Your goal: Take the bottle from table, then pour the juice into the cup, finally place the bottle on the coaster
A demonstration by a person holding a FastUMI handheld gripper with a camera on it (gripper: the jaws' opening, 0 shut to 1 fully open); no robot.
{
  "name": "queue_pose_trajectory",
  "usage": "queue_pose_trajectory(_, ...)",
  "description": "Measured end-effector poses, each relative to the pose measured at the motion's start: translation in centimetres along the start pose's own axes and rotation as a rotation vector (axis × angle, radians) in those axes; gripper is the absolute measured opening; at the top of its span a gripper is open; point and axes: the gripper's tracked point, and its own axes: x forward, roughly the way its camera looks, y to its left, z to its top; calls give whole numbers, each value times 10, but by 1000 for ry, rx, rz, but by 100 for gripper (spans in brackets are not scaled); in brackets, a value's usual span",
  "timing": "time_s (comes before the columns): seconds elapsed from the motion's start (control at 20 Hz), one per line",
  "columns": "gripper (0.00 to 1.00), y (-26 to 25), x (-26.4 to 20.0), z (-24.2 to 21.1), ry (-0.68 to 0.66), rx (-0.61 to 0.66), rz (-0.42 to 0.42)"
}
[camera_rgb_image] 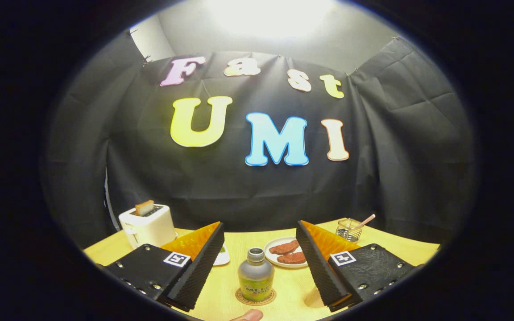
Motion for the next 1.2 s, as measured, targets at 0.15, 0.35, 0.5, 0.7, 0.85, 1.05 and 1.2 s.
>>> queue_pose_trajectory(0.15,98,13,-24,36,-17,19,42)
queue_pose_trajectory(0.35,99,34,-47,53,25,-26,81)
queue_pose_trajectory(0.5,98,45,-61,59,21,-24,119)
queue_pose_trajectory(0.7,98,41,-76,61,29,-13,120)
queue_pose_trajectory(0.85,98,34,-84,64,26,-8,109)
queue_pose_trajectory(1.05,98,30,-90,73,15,15,111)
queue_pose_trajectory(1.2,98,24,-90,80,9,24,104)
